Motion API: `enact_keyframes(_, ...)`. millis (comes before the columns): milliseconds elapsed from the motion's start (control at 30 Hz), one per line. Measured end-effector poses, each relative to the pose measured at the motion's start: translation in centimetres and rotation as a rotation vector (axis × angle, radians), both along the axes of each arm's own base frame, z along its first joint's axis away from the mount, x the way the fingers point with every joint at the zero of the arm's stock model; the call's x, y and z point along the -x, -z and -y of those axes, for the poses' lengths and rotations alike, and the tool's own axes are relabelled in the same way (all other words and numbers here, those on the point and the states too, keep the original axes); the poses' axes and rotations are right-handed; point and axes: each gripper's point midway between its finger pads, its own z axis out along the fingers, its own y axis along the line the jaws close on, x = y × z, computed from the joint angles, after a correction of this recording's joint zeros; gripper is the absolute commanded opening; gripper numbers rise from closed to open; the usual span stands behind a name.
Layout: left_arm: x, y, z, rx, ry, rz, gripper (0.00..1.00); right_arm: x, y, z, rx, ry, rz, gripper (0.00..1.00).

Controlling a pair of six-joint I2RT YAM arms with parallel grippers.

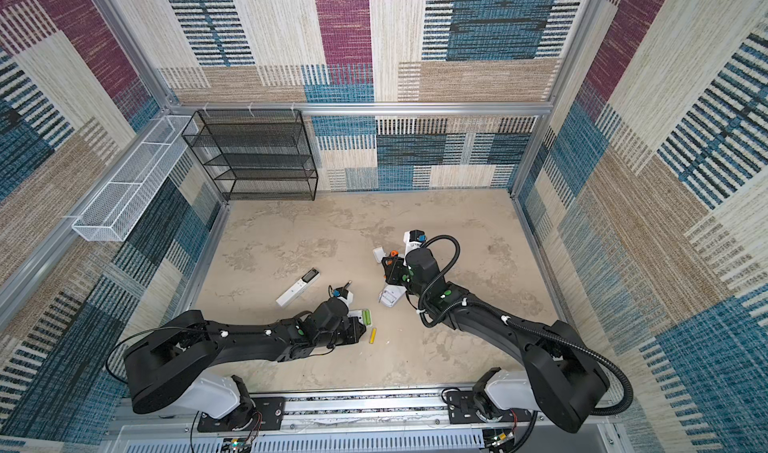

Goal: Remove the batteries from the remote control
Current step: 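Move the screwdriver toward the green-battery remote while the left gripper opens above it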

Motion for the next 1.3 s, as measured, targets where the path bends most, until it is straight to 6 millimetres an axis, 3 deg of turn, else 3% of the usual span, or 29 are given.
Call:
enact_keyframes(233,-0.9,-0.6,0.4,0.031,-0.008,0.013,0.13,-0.1,-0.2,-1.6,-0.001,-0.059,0.063,0.00)
enact_keyframes(600,-0.4,-3.9,0.5,0.119,0.012,0.045,0.19,4.0,1.5,-3.8,0.043,-0.170,0.250,0.00)
enact_keyframes(933,1.1,-5.4,-3.4,0.118,-0.101,0.013,0.41,5.2,0.4,-5.5,0.037,-0.253,0.430,0.00)
enact_keyframes(1300,1.6,-3.8,-6.7,0.002,-0.214,-0.053,0.49,4.4,0.7,-7.2,0.072,-0.286,0.489,0.00)
